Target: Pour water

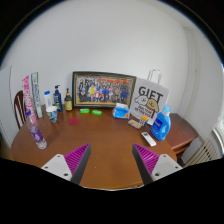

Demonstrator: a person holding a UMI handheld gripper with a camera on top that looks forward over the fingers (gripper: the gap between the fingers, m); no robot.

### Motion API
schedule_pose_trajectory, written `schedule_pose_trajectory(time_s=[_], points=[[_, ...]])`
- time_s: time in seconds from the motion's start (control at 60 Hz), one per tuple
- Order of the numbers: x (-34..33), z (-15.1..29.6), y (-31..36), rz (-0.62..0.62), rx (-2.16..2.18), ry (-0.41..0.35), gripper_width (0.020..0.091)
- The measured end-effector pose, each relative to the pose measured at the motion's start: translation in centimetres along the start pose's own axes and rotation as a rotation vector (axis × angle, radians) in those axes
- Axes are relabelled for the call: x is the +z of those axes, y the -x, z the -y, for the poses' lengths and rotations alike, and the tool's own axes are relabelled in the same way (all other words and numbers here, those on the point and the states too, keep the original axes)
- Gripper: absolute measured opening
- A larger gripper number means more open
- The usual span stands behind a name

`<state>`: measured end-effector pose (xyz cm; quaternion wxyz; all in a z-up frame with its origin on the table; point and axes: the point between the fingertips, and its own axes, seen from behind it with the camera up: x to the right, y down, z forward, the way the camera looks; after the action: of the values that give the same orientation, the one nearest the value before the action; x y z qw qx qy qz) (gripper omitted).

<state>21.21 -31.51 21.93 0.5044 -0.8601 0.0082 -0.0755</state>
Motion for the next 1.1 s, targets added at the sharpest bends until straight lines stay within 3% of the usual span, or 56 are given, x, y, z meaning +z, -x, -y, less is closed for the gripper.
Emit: schedule_pose_trajectory(time_s=[0.217, 0.45, 0.667, 0.933, 1.017, 1.1], points=[[-0.3, -2.6, 6.6, 0.093, -0.034, 0.023, 0.0858], [-0.7, -5.1, 18.9, 0.247, -0.08, 0.026, 0.0857], [0.5, -4.3, 31.8, 0.367, -0.087, -0.047, 0.086], [9.2, -2.2, 40.4, 0.282, -0.037, -0.128, 0.0851], [11.8, -2.5, 41.0, 0.24, 0.001, -0.129, 0.0777], [13.5, -2.8, 41.1, 0.213, 0.034, -0.139, 0.0642]])
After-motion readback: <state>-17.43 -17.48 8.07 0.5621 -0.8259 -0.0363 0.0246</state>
